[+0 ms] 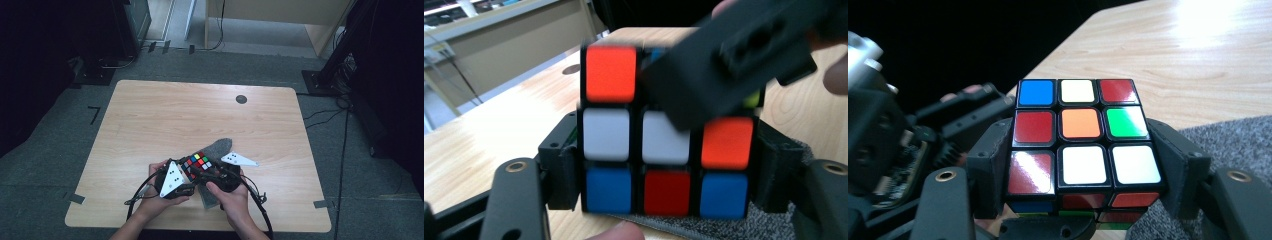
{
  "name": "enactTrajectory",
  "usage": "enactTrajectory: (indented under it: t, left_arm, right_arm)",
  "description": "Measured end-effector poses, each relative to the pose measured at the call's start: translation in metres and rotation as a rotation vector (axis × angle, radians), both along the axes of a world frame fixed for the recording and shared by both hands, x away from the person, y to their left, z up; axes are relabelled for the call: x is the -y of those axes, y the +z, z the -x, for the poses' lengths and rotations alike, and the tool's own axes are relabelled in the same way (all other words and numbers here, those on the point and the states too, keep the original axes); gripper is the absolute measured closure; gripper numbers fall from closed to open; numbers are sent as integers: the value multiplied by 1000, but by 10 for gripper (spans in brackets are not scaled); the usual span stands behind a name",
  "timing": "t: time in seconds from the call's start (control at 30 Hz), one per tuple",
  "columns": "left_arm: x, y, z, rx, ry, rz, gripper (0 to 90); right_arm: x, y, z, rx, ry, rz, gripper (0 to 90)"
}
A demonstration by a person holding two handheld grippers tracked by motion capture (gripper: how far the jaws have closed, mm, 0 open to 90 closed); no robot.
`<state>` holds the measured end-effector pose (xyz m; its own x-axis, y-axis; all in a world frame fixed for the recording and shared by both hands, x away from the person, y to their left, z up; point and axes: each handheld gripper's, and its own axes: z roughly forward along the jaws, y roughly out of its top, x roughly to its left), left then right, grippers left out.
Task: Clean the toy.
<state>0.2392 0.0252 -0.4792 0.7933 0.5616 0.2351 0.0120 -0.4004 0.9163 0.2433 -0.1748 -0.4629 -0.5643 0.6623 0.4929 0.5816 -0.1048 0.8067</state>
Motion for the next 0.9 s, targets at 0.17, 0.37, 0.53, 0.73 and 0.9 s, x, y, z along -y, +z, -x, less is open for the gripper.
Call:
enactTrajectory:
  t: [0.17, 0.37, 0.53, 0.73, 0.9]
  left_arm:
    - [0, 1, 1, 7, 2, -10, 312]
    - [-1, 3, 0, -10, 20, -8, 335]
    - [-20, 5, -14, -115, 81, 91, 337]
    - [-47, 17, -29, -286, 122, 333, 337]
    - [-53, 25, -33, -336, 122, 428, 337]
  right_arm:
    - [-2, -1, 1, -2, 0, 22, 344]
    - [0, -1, -2, 6, 13, 13, 331]
    - [14, 9, -3, 69, -22, -60, 279]
    - [22, 5, -5, 137, -77, -47, 274]
    - [9, -7, -3, 144, -47, -11, 282]
